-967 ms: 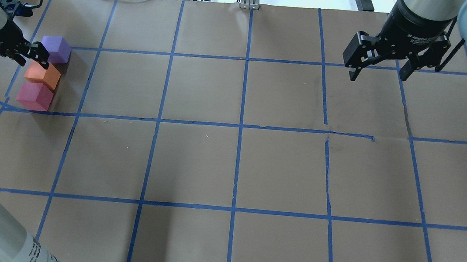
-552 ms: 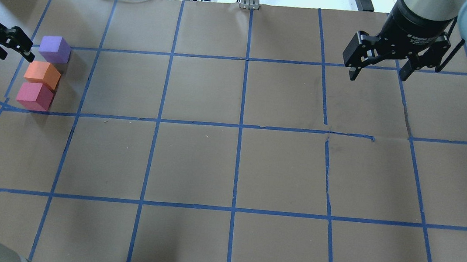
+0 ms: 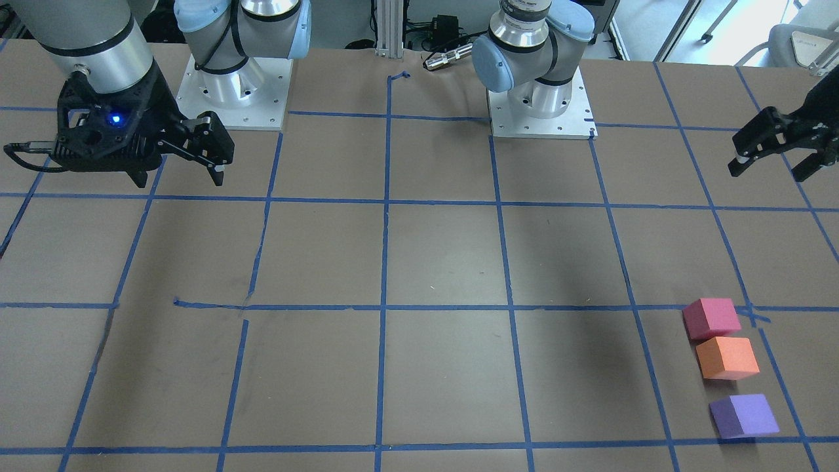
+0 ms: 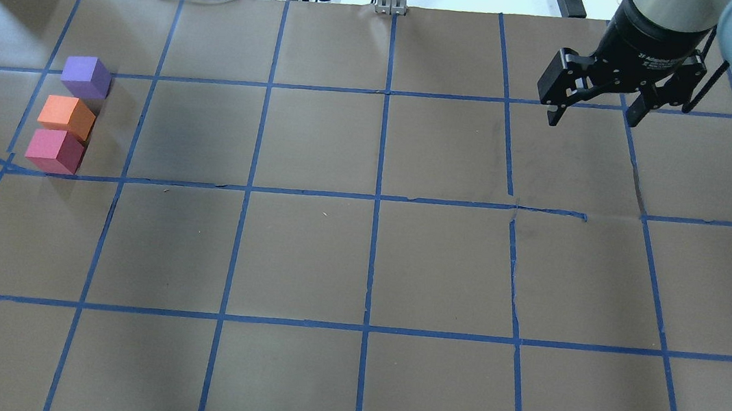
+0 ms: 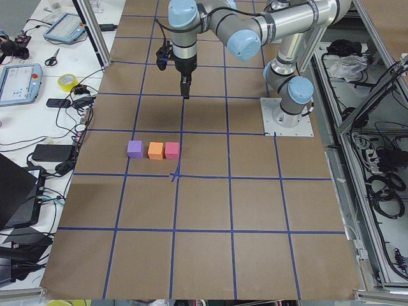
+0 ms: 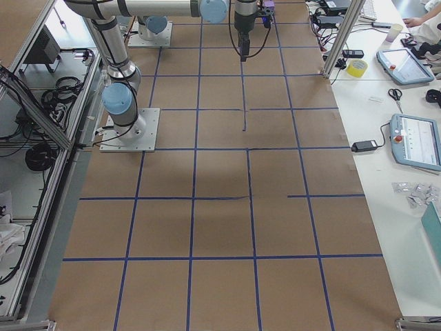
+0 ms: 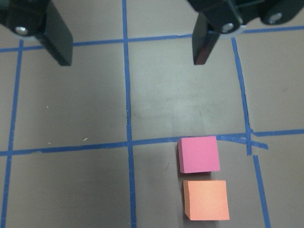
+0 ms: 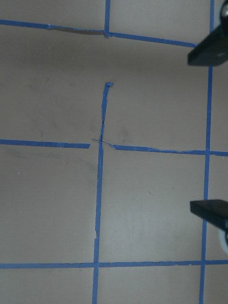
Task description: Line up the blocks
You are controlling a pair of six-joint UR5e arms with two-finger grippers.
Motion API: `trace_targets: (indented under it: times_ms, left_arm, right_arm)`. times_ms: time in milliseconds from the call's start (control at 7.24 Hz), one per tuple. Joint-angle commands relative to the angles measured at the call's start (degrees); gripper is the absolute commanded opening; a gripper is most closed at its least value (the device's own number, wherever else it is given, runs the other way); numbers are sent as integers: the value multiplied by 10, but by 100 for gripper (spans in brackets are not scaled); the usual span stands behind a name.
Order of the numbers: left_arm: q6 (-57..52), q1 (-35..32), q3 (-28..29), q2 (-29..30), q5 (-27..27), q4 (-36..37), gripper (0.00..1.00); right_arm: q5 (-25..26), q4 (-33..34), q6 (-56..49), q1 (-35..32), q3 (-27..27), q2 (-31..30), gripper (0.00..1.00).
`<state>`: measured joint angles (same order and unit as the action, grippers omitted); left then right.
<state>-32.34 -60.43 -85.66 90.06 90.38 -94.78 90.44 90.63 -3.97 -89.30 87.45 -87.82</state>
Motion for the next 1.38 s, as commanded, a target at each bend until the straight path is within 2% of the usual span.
trace_targets:
  times_ms: [0, 276, 414, 691, 1243]
  left_arm:
    - [67, -11, 0, -20, 6, -35, 100]
    - [242, -143, 5, -17, 8, -29, 100]
    - [288, -205, 1, -9, 8, -25, 100]
    - [303, -275, -3, -2, 6, -20, 100]
    - [302, -304, 0, -8, 2, 1, 100]
  right_arm:
    - [0, -4, 1, 0, 1, -1, 100]
    - [0, -2, 1, 0, 1, 0, 100]
    - [1, -3, -1, 0, 1, 0, 100]
    - [2, -3, 0, 0, 1, -1, 100]
    - [4, -1, 0, 0, 1, 0, 100]
